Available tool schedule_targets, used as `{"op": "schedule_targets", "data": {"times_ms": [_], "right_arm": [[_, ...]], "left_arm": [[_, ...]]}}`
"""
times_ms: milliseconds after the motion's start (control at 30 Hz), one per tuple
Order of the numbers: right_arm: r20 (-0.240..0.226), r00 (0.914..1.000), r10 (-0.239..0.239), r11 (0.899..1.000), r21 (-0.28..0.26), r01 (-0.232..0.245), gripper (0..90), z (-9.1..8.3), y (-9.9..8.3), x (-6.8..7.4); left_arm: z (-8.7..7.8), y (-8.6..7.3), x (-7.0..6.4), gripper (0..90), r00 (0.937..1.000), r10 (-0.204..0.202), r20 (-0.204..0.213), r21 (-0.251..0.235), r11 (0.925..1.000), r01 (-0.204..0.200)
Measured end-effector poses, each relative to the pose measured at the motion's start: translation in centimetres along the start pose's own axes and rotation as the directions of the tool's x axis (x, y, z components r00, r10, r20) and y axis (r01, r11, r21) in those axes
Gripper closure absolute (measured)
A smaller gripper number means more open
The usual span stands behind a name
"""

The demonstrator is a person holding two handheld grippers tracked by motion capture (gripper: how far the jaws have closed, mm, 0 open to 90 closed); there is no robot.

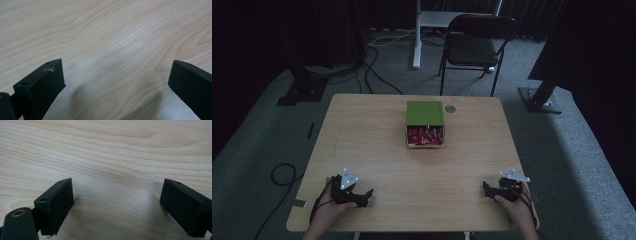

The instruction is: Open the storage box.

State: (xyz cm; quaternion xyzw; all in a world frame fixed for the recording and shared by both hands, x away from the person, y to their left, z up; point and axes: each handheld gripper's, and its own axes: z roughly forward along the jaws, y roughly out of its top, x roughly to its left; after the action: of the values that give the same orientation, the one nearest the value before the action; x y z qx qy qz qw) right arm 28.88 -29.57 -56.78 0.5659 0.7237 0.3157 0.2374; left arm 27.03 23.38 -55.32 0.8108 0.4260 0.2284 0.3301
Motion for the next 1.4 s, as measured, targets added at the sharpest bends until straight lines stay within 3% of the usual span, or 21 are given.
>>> {"op": "schedule_targets", "data": {"times_ms": [167,200,467,767,833,1100,1167,1233,1400], "right_arm": [[0.000,1.0000,0.000,1.000,0.000,0.000,10.9,0.0,0.0,0.0],[0.000,1.0000,0.000,1.000,0.000,0.000,10.9,0.0,0.0,0.0],[0.000,1.0000,0.001,1.000,0.000,-0.001,10.9,0.0,0.0,0.0],[0.000,1.0000,0.002,1.000,0.000,-0.002,10.9,0.0,0.0,0.0],[0.000,1.0000,0.002,1.000,0.000,-0.002,10.9,0.0,0.0,0.0],[0.000,1.0000,0.002,1.000,0.000,-0.002,10.9,0.0,0.0,0.0],[0.000,1.0000,0.001,1.000,0.000,-0.001,10.9,0.0,0.0,0.0],[-0.001,1.0000,0.001,1.000,0.001,-0.001,10.9,0.0,0.0,0.0],[-0.001,1.0000,0.000,1.000,0.000,0.000,10.9,0.0,0.0,0.0]], "left_arm": [[0.8,0.7,-1.0,1.0,0.9982,0.060,0.006,0.009,0.9981,-0.060],[1.1,0.9,-1.4,1.1,0.9958,0.092,0.001,0.018,0.9956,-0.092],[2.0,2.1,-2.3,1.1,0.9887,0.150,0.003,0.016,0.9886,-0.150],[3.1,3.1,-3.5,1.0,0.9726,0.232,-0.001,0.006,0.9726,-0.232],[3.4,3.4,-3.9,1.1,0.9661,0.258,-0.004,0.006,0.9661,-0.258],[4.5,4.7,-5.1,1.0,0.9533,0.302,-0.002,0.005,0.9533,-0.302],[4.7,5.1,-5.3,1.0,0.9472,0.321,-0.005,0.004,0.9472,-0.321],[4.9,5.3,-5.5,1.1,0.9461,0.324,-0.006,-0.002,0.9461,-0.324],[5.4,6.1,-6.2,1.0,0.9332,0.359,-0.011,-0.010,0.9331,-0.359]]}}
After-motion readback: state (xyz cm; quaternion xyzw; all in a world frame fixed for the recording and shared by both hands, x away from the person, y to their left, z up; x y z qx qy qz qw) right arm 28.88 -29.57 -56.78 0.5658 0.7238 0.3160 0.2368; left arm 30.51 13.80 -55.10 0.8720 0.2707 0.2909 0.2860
